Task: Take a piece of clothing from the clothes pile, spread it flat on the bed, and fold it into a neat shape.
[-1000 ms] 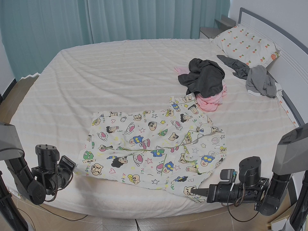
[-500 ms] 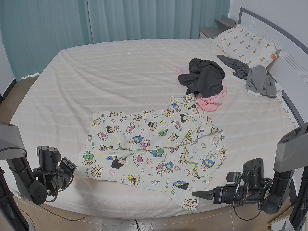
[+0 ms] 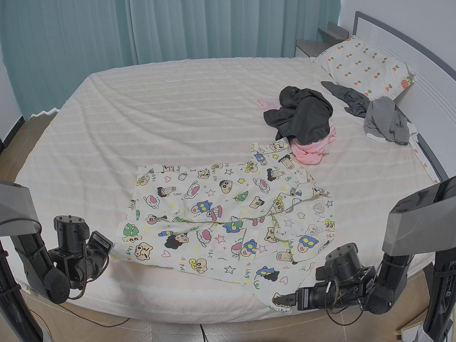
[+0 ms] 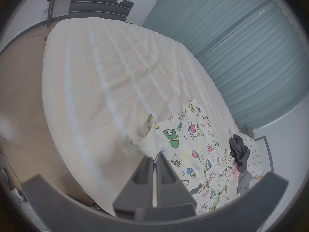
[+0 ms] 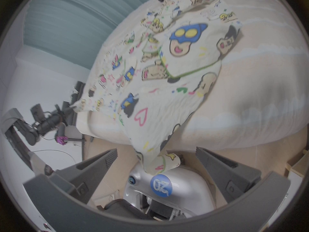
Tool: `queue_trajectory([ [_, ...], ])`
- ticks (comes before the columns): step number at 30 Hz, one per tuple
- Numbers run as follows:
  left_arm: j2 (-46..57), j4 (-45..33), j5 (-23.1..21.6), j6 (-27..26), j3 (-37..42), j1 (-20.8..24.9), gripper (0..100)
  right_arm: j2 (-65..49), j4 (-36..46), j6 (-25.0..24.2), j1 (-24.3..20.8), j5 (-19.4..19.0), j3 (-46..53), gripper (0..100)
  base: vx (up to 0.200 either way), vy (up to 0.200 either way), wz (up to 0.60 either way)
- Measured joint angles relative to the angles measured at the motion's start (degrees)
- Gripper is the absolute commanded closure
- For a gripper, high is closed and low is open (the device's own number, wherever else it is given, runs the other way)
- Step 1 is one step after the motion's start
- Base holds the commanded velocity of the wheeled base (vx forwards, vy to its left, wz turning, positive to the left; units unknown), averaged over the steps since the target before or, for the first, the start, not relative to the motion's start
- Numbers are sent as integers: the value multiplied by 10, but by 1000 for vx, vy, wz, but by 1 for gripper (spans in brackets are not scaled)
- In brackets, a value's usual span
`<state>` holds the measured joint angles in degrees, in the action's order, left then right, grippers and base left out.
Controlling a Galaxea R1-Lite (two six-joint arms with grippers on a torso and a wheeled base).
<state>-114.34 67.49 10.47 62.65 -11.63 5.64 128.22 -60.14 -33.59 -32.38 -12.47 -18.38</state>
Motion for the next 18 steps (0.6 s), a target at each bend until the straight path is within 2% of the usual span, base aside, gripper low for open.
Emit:
queue_trajectory([
  [4,-1,3,0,0,1,0,100,3,32,-1,-40,26,-44,0,0,0,0],
  [11,-2,4,0,0,2,1,100,7,36,-3,-65,62,-77,0,0,0,0],
  [12,-2,5,0,0,2,2,100,10,36,-4,-68,67,-80,100,0,0,0],
  [18,-3,5,-1,-1,5,3,100,19,39,-4,-77,107,-93,100,0,0,0],
])
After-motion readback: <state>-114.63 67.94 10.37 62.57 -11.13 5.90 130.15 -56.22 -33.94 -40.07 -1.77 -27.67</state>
